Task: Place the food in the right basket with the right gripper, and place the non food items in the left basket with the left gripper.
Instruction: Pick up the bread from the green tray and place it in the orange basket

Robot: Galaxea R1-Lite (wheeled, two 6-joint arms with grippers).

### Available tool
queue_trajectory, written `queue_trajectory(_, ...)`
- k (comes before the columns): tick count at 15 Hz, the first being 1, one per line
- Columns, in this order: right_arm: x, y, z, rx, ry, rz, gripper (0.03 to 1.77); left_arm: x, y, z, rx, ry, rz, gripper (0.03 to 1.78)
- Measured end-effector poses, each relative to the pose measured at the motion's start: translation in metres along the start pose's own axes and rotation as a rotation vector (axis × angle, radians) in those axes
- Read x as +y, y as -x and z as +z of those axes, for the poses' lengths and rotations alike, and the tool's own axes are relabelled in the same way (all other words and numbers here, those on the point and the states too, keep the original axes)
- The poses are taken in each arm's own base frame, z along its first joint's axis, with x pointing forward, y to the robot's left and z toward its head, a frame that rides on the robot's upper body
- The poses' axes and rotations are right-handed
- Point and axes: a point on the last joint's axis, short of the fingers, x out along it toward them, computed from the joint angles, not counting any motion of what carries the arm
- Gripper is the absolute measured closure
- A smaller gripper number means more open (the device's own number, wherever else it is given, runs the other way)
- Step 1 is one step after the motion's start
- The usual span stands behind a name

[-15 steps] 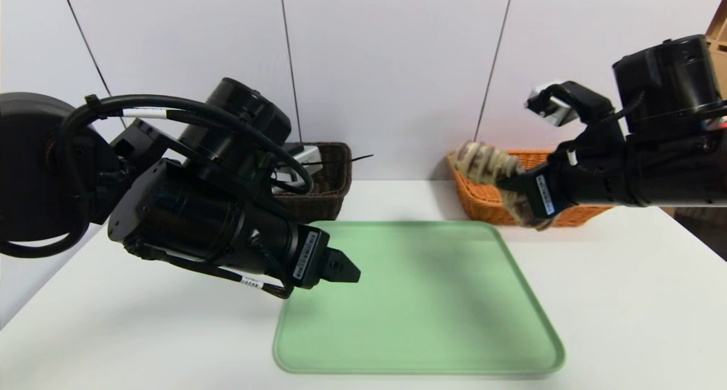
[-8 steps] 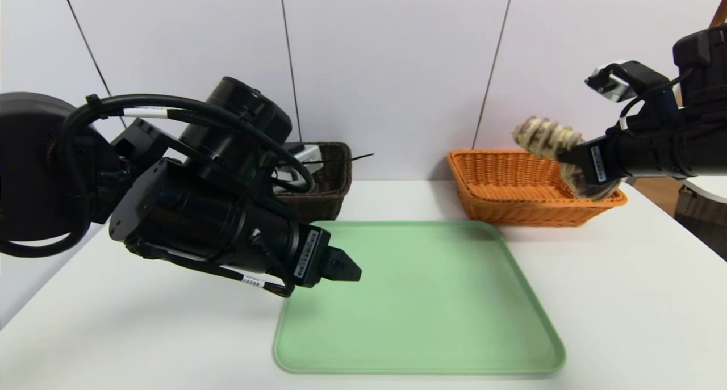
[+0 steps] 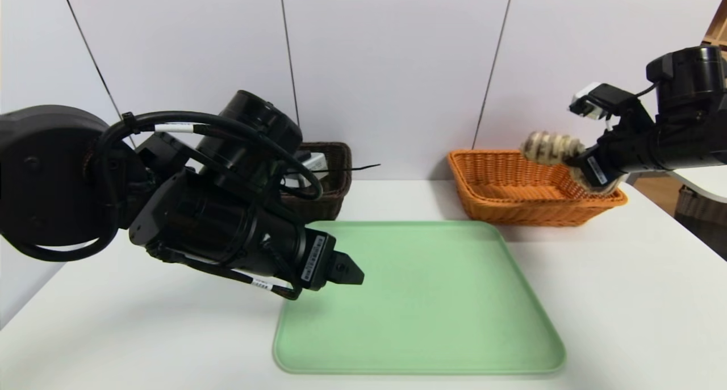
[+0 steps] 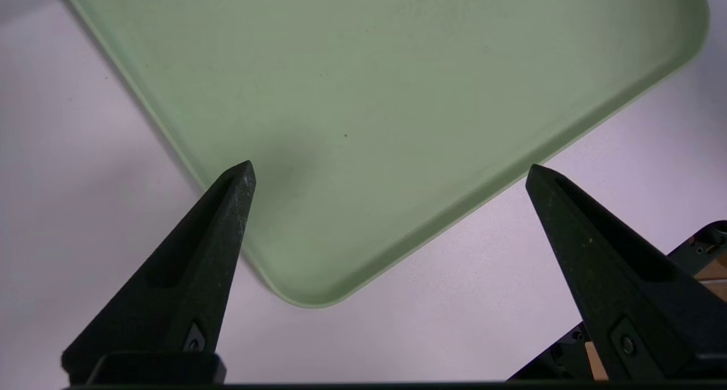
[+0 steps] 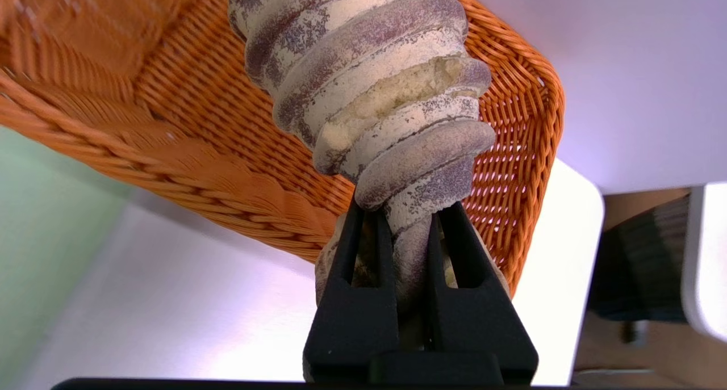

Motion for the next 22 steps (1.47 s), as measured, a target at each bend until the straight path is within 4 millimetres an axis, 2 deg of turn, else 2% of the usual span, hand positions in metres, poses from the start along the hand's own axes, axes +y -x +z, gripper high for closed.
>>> queue_trajectory(4, -0.001, -0.017, -0.001, 0.02, 0.176, 0.011, 1.62, 0.001, -0.005, -0.001, 0.004, 0.001, 0.0, 0.12)
queue_trajectory(10, -0.007, -0.033, 0.011, -0.002, 0.371, -0.014, 1.62, 0.004, -0.015, -0.005, 0.016, 0.003, 0.005, 0.12)
queue_trajectory(16, -0.007, -0.06, 0.017, 0.011, 0.472, -0.02, 1.62, 0.005, -0.023, -0.005, 0.014, 0.009, 0.006, 0.12)
queue_trajectory(22, 0.012, -0.091, 0.01, 0.05, 0.494, 0.055, 1.62, 0.009, -0.025, -0.005, 0.019, 0.018, 0.015, 0.12)
